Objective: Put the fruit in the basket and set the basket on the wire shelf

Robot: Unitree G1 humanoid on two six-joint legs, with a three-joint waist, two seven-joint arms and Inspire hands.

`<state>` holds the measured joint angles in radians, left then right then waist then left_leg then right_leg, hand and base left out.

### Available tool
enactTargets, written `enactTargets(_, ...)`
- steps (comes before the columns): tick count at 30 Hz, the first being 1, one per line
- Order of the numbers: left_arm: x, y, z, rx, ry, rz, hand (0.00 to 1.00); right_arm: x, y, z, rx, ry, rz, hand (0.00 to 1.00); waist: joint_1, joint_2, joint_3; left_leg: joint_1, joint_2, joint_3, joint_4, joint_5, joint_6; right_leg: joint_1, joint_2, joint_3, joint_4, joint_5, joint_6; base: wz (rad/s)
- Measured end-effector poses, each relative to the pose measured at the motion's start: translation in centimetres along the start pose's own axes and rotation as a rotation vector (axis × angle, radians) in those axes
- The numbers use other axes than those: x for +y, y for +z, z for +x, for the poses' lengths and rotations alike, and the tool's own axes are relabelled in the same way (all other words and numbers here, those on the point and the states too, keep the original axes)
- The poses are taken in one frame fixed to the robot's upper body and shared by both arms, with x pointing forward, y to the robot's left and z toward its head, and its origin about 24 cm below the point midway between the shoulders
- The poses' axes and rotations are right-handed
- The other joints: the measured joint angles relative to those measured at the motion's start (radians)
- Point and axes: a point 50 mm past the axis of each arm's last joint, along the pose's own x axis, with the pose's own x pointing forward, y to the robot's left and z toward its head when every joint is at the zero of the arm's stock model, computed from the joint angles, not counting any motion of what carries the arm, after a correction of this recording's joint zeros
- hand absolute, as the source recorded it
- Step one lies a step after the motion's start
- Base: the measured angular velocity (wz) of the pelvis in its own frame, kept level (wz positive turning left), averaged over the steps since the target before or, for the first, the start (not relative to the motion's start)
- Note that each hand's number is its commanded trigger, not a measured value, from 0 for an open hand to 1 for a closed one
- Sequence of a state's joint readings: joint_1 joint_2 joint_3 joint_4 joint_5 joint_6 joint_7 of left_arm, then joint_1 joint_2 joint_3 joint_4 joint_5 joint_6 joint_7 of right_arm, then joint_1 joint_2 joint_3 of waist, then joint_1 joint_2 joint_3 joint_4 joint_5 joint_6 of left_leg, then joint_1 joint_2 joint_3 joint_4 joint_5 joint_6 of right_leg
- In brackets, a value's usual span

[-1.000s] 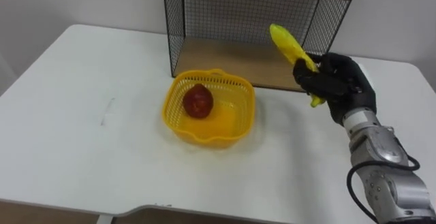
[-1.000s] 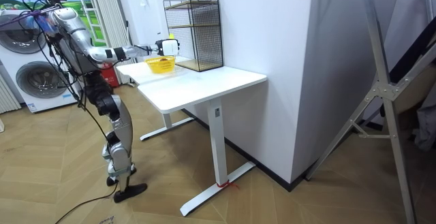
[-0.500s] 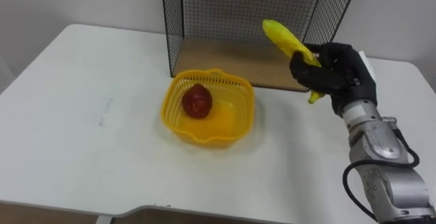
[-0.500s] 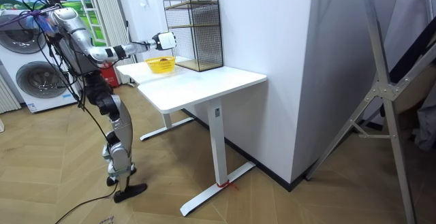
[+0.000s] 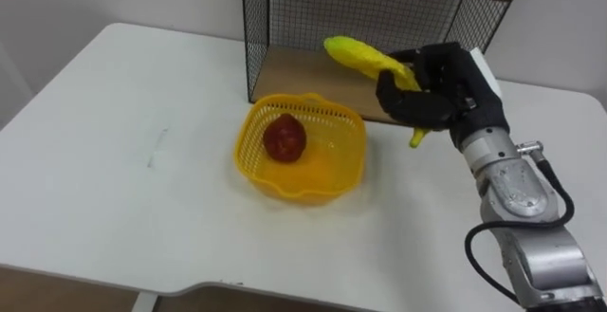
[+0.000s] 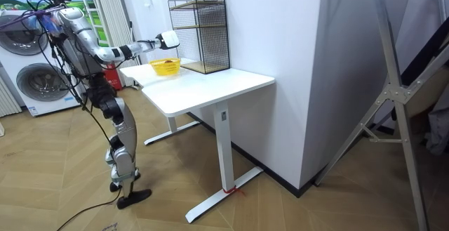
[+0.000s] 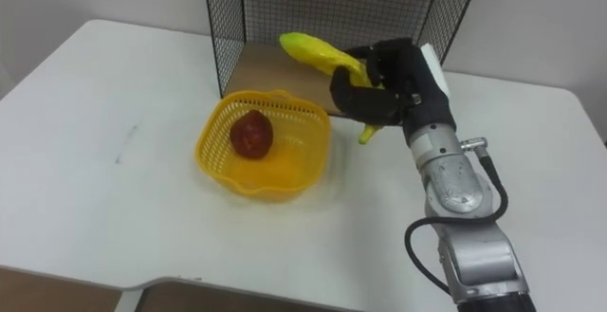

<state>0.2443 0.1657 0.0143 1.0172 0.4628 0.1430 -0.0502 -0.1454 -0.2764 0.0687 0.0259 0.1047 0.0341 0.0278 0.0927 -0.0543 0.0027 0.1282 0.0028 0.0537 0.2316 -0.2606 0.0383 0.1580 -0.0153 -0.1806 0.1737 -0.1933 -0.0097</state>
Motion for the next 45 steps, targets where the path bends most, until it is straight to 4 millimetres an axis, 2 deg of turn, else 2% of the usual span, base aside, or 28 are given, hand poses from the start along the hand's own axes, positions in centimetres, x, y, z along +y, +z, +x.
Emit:
enactTargets(8, 0.0, 0.1, 0.0, -0.004, -0.001, 0.003, 0.00, 0.9, -0.1, 0.0, 0.004, 0.077, -0.003, 1.00, -0.002, 0.001, 0.0006, -0.001, 0.000, -0.001, 0.005, 0.000, 0.000, -0.002, 0.001, -0.002, 0.011, 0.000, 0.000, 0.00)
enactTargets(9, 0.0, 0.1, 0.0, -0.005, -0.002, 0.007, 0.00, 1.0, -0.1, 0.0, 0.005, 0.086, -0.016, 0.86, -0.002, 0.003, 0.0014, -0.001, 0.000, -0.002, 0.005, 0.000, 0.000, -0.002, 0.002, -0.003, 0.012, 0.000, 0.000, 0.00)
enactTargets(12, -0.1, 0.2, 0.0, -0.006, -0.006, 0.018, 0.00, 1.1, -0.2, 0.0, 0.011, 0.100, -0.060, 0.87, -0.001, 0.004, 0.0023, -0.003, -0.001, -0.002, 0.002, 0.000, 0.000, -0.003, 0.003, -0.002, 0.013, 0.000, 0.000, 0.00)
enactTargets(16, -0.2, 0.2, 0.0, -0.004, -0.007, 0.020, 0.00, 1.2, -0.4, 0.0, 0.021, 0.117, -0.082, 0.84, 0.000, 0.003, 0.0016, -0.004, -0.001, -0.004, 0.004, 0.000, 0.000, -0.003, 0.004, -0.003, 0.014, 0.000, 0.000, 0.01)
enactTargets(18, -0.1, 0.2, 0.0, -0.003, -0.006, 0.021, 0.00, 1.3, -0.6, 0.0, 0.032, 0.131, -0.088, 0.85, -0.001, 0.001, 0.0001, -0.007, -0.001, -0.008, 0.004, 0.000, 0.000, -0.004, 0.003, -0.008, 0.015, 0.000, 0.000, 0.06)
enactTargets(19, -0.1, 0.2, 0.0, -0.003, -0.006, 0.021, 0.00, 1.4, -0.6, 0.0, 0.038, 0.137, -0.088, 0.89, -0.001, 0.000, -0.0007, -0.010, -0.001, -0.009, 0.005, 0.000, 0.000, -0.006, 0.003, -0.009, 0.014, 0.000, 0.000, 0.05)
enactTargets(20, -0.1, 0.2, 0.0, -0.003, -0.006, 0.021, 0.00, 1.4, -0.6, -0.1, 0.039, 0.141, -0.091, 0.98, -0.001, -0.001, -0.0016, -0.012, -0.001, -0.010, 0.005, 0.000, 0.000, -0.007, 0.003, -0.010, 0.014, 0.000, 0.000, 0.00)
enactTargets(21, -0.1, 0.2, 0.0, -0.002, -0.006, 0.021, 0.00, 1.5, -0.7, -0.1, 0.042, 0.147, -0.099, 1.00, 0.000, -0.002, -0.0020, -0.014, -0.001, -0.010, 0.006, 0.000, 0.000, -0.009, 0.003, -0.010, 0.014, 0.000, 0.000, 0.00)
enactTargets(29, 0.0, 0.3, 0.0, -0.008, -0.004, 0.021, 0.00, 2.3, -0.8, -0.1, 0.053, 0.198, -0.129, 1.00, 0.000, -0.002, -0.0017, -0.015, -0.001, -0.011, 0.008, 0.000, 0.000, -0.011, 0.003, -0.010, 0.013, 0.000, 0.000, 0.00)
enactTargets(31, 0.1, 0.6, 0.1, -0.014, 0.000, 0.023, 0.00, 2.5, -0.8, -0.1, 0.052, 0.208, -0.145, 1.00, 0.010, -0.002, -0.0021, -0.015, -0.001, -0.010, 0.006, 0.000, 0.000, -0.014, 0.003, -0.010, 0.013, 0.000, 0.000, -0.02)
enactTargets(33, 0.2, 0.8, 0.1, -0.021, 0.001, 0.028, 0.00, 2.6, -0.8, -0.1, 0.053, 0.224, -0.146, 0.73, 0.017, -0.002, -0.0021, -0.015, -0.001, -0.009, 0.005, 0.000, 0.000, -0.014, 0.003, -0.010, 0.013, 0.000, 0.000, -0.02)
enactTargets(34, 0.3, 1.0, 0.1, -0.025, 0.002, 0.030, 0.00, 2.6, -0.8, -0.1, 0.053, 0.233, -0.147, 0.47, 0.021, -0.002, -0.0020, -0.015, -0.001, -0.009, 0.005, 0.000, 0.000, -0.014, 0.003, -0.010, 0.013, 0.000, 0.000, 0.00)
enactTargets(35, 0.3, 1.0, 0.1, -0.027, 0.002, 0.031, 0.00, 2.7, -0.8, -0.1, 0.053, 0.237, -0.147, 0.16, 0.023, -0.003, -0.0018, -0.015, -0.001, -0.009, 0.005, 0.000, 0.000, -0.014, 0.003, -0.010, 0.013, 0.000, 0.000, 0.00)
enactTargets(36, 0.3, 1.1, 0.1, -0.028, 0.003, 0.031, 0.00, 2.8, -0.8, -0.2, 0.051, 0.245, -0.146, 0.00, 0.027, -0.003, -0.0015, -0.015, -0.001, -0.009, 0.005, 0.000, 0.000, -0.014, 0.002, -0.010, 0.013, 0.000, 0.000, 0.00)
enactTargets(40, 0.3, 1.1, 0.1, -0.028, 0.003, 0.033, 0.00, 3.8, -0.8, -0.2, 0.049, 0.290, -0.150, 0.00, 0.048, -0.007, 0.0020, -0.014, 0.000, -0.006, 0.005, 0.000, 0.000, -0.015, 0.001, -0.009, 0.012, 0.000, 0.000, -0.02)
enactTargets(45, 0.2, 0.9, 0.1, -0.019, 0.000, 0.033, 0.00, 4.6, -0.7, -0.2, 0.046, 0.326, -0.140, 0.00, 0.055, -0.010, 0.0042, -0.016, 0.000, -0.010, 0.005, 0.000, 0.000, -0.015, 0.002, -0.013, 0.012, 0.000, 0.000, 0.02)
